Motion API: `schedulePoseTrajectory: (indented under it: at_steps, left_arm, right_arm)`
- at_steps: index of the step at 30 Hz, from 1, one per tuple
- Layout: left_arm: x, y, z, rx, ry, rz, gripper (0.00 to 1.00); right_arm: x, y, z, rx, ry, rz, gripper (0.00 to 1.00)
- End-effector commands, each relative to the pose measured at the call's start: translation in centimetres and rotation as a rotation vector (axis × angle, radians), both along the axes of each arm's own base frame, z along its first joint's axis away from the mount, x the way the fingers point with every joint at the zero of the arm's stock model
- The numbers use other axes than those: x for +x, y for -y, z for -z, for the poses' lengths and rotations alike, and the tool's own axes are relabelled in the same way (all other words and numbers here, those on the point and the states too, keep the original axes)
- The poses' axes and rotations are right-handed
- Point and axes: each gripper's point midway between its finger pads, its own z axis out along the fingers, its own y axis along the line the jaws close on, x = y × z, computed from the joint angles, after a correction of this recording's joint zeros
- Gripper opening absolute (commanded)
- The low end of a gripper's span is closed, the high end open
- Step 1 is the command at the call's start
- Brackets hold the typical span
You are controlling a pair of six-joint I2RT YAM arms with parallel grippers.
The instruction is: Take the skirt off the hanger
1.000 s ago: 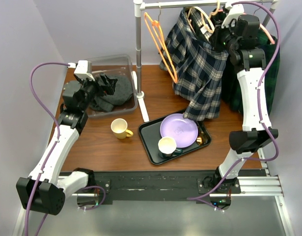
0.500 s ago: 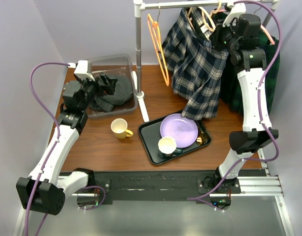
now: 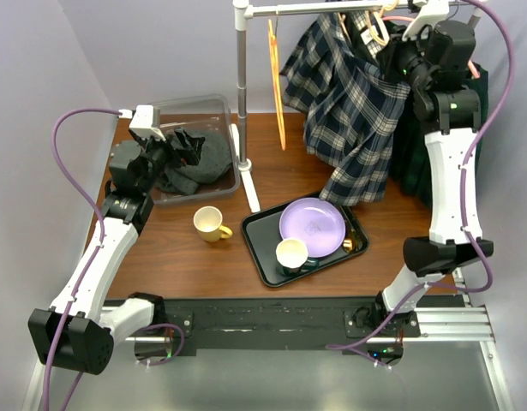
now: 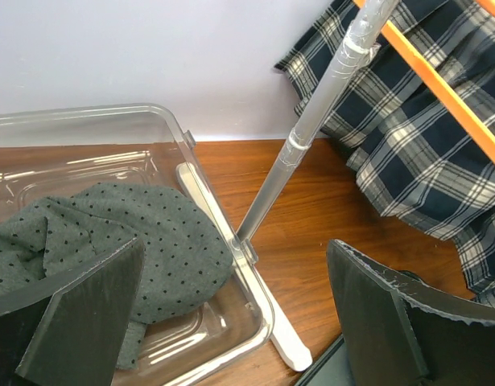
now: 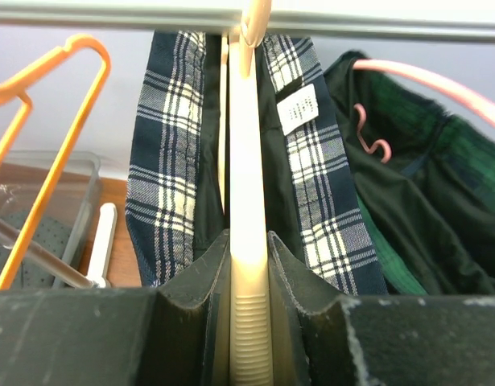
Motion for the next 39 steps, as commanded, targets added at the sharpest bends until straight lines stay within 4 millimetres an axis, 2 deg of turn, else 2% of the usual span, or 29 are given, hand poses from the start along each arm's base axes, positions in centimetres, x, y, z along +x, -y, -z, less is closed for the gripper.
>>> schedulePoseTrajectory:
  at_steps: [1, 9, 13, 19, 22, 23, 24, 26, 27, 29, 30, 32, 34, 35, 36, 38, 39]
  left_arm:
    - [0.2, -0.2, -1.3, 0.002, 0.051, -0.012, 1.00]
    - [0.0, -0.6, -1.9, 0.013, 0.059, -0.030, 1.00]
    - [-0.3, -0.3, -2.9, 0.016, 0.076, -0.006, 1.00]
    - [-2.2, 2.9, -5.2, -0.009, 0.138, 0.189, 1.00]
    - [-3.5, 4.2, -6.1, -0.007, 0.153, 0.281, 1.00]
    - [-4.0, 4.5, -6.4, -0.007, 0.158, 0.301, 1.00]
    - [-4.5, 5.1, -7.0, -0.004, 0.168, 0.319, 1.00]
    - [-5.3, 5.5, -7.4, 0.020, 0.182, 0.319, 1.00]
    - [-6.1, 6.6, -7.8, 0.023, 0.194, 0.342, 0.99]
    - [-7.1, 7.2, -8.6, 0.038, 0.226, 0.343, 0.99]
    - [-8.1, 8.4, -9.4, 0.034, 0.245, 0.380, 0.99]
    - [-8.8, 9.3, -10.2, 0.039, 0.260, 0.387, 0.99]
    - [-10.7, 11.5, -12.3, 0.026, 0.308, 0.451, 0.99]
    - [-10.6, 12.3, -11.6, 0.037, 0.273, 0.450, 0.98]
    - [-12.2, 14.2, -12.9, 0.025, 0.296, 0.506, 0.97]
    - [-12.5, 16.5, -12.8, 0.047, 0.279, 0.530, 0.96]
    - [-14.6, 18.6, -14.1, 0.033, 0.303, 0.600, 0.96]
  right_arm:
    - [-4.0, 0.8, -8.0, 0.040, 0.228, 0.030, 0.00]
    - [-6.8, 1.4, -4.9, 0.080, 0.100, 0.069, 0.00]
    - [-9.1, 1.8, -5.0, 0.101, 0.082, 0.088, 0.00]
    - [-12.5, 2.2, -4.9, 0.164, 0.042, 0.119, 0.00]
    - [-14.7, 2.1, -4.6, 0.227, 0.022, 0.123, 0.00]
    - [-16.3, 2.3, -5.5, 0.250, 0.055, 0.128, 0.00]
    - [-16.4, 2.3, -4.7, 0.262, 0.039, 0.132, 0.00]
    - [-17.4, 2.4, -4.9, 0.287, 0.050, 0.136, 0.00]
    - [-18.2, 2.5, -4.7, 0.292, 0.048, 0.143, 0.00]
    - [-19.0, 2.3, -4.5, 0.306, 0.044, 0.130, 0.00]
    - [-19.4, 2.2, -4.4, 0.313, 0.045, 0.124, 0.00]
    - [-19.6, 2.3, -4.2, 0.325, 0.046, 0.130, 0.00]
    - [-19.6, 2.4, -4.1, 0.359, 0.050, 0.145, 0.00]
    - [-19.7, 2.3, -4.2, 0.372, 0.052, 0.139, 0.00]
    - [-19.4, 2.1, -4.3, 0.388, 0.057, 0.135, 0.00]
    - [-19.5, 2.0, -4.5, 0.433, 0.066, 0.135, 0.00]
    - [-19.3, 2.1, -4.6, 0.448, 0.076, 0.141, 0.00]
